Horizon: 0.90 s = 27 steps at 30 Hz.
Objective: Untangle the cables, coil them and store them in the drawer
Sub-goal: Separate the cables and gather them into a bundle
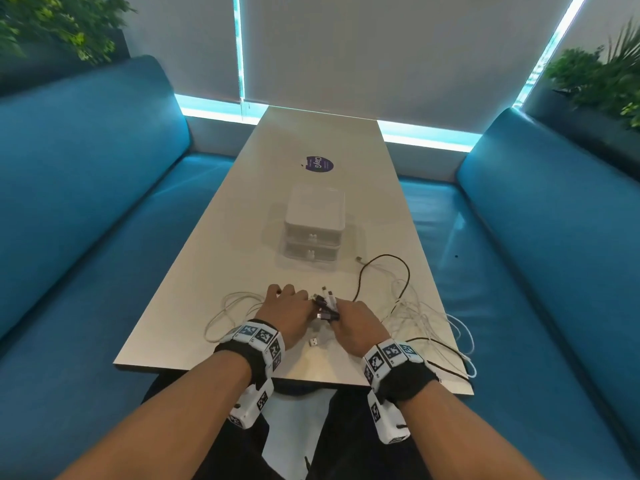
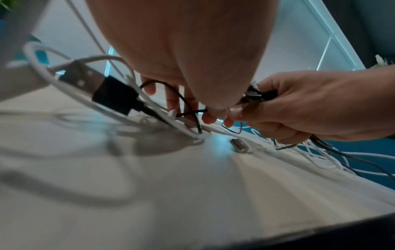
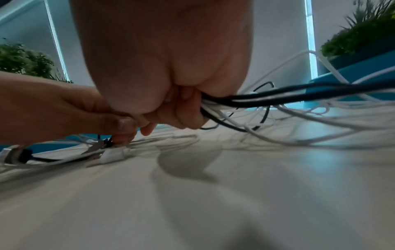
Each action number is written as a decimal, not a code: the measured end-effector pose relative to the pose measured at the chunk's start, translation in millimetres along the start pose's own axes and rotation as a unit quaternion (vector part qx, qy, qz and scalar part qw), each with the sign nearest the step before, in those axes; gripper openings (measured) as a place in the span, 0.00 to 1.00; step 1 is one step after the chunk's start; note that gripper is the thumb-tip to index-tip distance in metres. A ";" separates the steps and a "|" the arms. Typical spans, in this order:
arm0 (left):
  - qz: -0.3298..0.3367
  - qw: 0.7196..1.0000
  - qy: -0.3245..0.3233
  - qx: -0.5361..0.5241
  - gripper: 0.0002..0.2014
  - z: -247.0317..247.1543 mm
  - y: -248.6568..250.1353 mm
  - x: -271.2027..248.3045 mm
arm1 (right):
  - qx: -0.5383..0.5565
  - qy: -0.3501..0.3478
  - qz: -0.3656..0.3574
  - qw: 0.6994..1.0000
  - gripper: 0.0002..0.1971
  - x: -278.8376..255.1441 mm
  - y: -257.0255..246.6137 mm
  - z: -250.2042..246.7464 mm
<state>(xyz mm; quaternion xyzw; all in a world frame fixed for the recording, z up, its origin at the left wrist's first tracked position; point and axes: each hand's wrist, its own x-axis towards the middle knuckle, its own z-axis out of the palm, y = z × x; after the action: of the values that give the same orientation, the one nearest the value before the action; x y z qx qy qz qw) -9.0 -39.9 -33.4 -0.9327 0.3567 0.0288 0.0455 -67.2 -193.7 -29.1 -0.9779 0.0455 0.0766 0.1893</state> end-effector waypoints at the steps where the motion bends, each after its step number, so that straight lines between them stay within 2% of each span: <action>1: -0.005 1.000 0.003 -0.014 0.15 1.1 -0.5 -0.4 | -0.008 -0.001 0.004 1.000 0.08 -0.2 0.1 -1.3; 4: -0.024 0.998 0.005 -0.055 0.13 4.6 -8.6 0.3 | -0.019 0.023 0.025 0.999 0.10 -1.7 6.6 -7.6; 8: -0.026 0.998 -0.002 -0.058 0.12 7.3 -21.8 2.3 | -0.034 0.059 0.102 0.992 0.09 -2.9 26.9 -15.6; 11: -0.017 0.998 0.021 -0.059 0.14 7.9 -21.8 4.5 | -0.039 0.066 0.135 0.988 0.10 -3.4 32.8 -14.8; 14: -0.013 0.999 0.017 -0.048 0.15 6.9 -22.1 7.3 | -0.046 0.059 0.148 0.986 0.10 -4.4 32.2 -13.4; 17: -0.012 1.000 0.001 -0.020 0.15 2.9 -22.2 9.3 | -0.030 0.070 0.141 0.987 0.10 -3.4 24.3 -12.6; 20: -0.007 1.000 0.004 -0.001 0.16 1.8 -15.6 9.7 | -0.011 0.084 0.096 0.992 0.12 -2.7 9.9 -8.8; 23: -0.006 1.000 0.007 -0.002 0.15 0.7 -7.1 9.0 | -0.012 0.041 0.034 0.999 0.11 -1.8 -5.7 -3.1; 27: -0.001 0.999 0.032 -0.007 0.14 4.9 -1.1 6.5 | -0.004 0.013 0.027 1.000 0.08 2.1 -10.7 1.2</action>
<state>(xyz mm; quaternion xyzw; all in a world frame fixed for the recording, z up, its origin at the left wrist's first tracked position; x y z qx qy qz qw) -3.6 -42.9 -38.7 -0.9337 0.3571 0.0011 0.0276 -64.0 -183.5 -26.6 -0.9780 0.0738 0.0694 0.1826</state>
